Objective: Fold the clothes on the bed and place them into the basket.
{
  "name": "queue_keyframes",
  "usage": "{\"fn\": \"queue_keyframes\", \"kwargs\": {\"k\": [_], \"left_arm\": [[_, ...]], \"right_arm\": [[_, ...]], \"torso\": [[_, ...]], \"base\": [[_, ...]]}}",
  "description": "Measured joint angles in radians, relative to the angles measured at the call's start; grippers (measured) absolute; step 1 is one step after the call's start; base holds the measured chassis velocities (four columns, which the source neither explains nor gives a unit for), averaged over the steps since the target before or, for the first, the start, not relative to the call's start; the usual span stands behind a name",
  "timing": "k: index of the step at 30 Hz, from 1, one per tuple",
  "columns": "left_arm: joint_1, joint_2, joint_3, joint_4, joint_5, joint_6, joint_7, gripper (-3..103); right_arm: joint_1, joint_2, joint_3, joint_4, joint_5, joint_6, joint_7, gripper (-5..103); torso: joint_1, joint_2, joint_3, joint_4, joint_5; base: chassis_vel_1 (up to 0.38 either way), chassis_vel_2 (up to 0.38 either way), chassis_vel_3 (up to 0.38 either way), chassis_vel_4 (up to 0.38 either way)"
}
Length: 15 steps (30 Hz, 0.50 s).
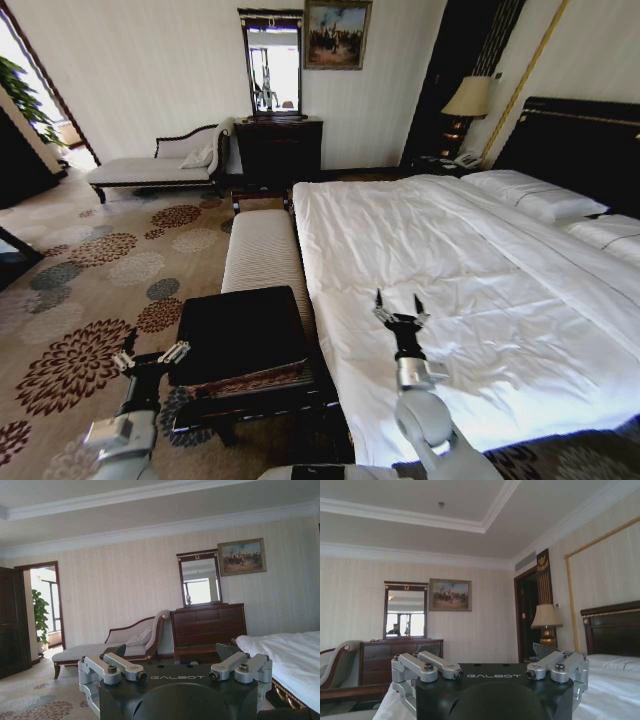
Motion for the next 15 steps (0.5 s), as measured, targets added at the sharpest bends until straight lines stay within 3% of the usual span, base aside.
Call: {"fn": "queue_keyframes", "kwargs": {"k": [4,15], "left_arm": [[0.023,-0.024,0.009,-0.048,0.046,-0.008,0.01,100],[0.018,-0.023,0.01,-0.047,0.045,-0.004,0.011,100]], "right_arm": [[-0.04,0.015,0.073,0.065,-0.039,0.008,-0.031,100],[-0.037,0.016,0.072,0.065,-0.036,0.012,-0.039,100]], "torso": [[0.0,0.0,0.0,-0.0001,-0.0002],[0.0,0.0,0.0,0.0001,-0.0002]], "base": [[0.0,0.0,0.0,0.0],[0.0,0.0,0.0,0.0]]}}
